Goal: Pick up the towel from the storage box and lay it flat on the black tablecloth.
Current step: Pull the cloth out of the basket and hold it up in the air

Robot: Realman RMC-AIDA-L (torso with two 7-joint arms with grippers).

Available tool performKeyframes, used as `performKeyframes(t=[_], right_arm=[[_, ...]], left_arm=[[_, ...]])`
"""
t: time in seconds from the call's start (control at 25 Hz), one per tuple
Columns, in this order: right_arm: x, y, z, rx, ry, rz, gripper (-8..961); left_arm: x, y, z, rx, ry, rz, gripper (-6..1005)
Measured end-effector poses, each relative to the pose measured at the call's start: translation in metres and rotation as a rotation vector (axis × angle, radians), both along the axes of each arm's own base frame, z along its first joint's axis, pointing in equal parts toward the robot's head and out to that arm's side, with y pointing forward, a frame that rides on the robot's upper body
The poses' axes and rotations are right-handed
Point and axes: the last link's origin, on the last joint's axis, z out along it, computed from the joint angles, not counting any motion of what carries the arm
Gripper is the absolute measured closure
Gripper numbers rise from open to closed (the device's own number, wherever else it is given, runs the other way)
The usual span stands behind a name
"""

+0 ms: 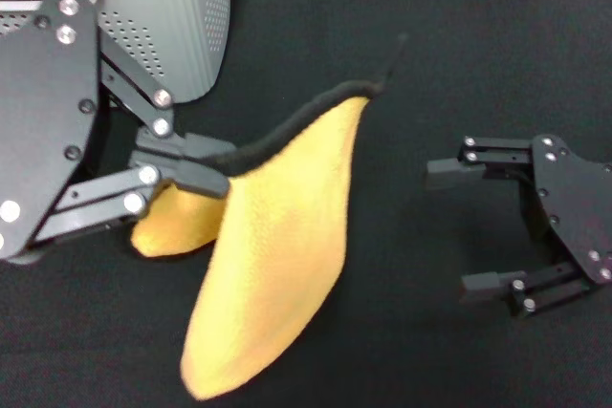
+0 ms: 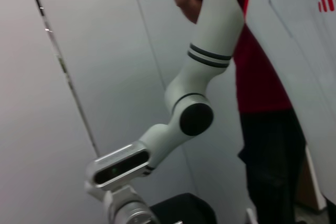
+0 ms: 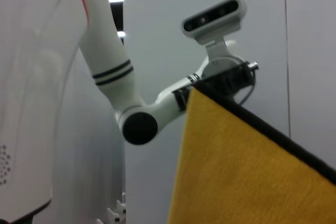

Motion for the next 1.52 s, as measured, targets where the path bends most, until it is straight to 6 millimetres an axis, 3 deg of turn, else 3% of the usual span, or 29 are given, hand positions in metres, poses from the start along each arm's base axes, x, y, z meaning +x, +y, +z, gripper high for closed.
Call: performKeyframes(t=[0.64, 0.96, 1.52], right_arm=[[-0.003, -0.001, 0.011, 0.059, 0.016, 0.029, 126], [-0.008, 0.011, 0.002, 0.048, -0.065, 0.019, 131], [-0.001, -0.001, -0.005, -0.033, -0.097, 0.006, 141]], left_arm=[[0.013, -0.004, -0.017, -0.112, 0.073, -0.043, 986], [0.021, -0.007, -0.021, -0.125, 0.099, -0.085, 986], [0.025, -0.004, -0.016, -0.102, 0.078, -0.075, 987]])
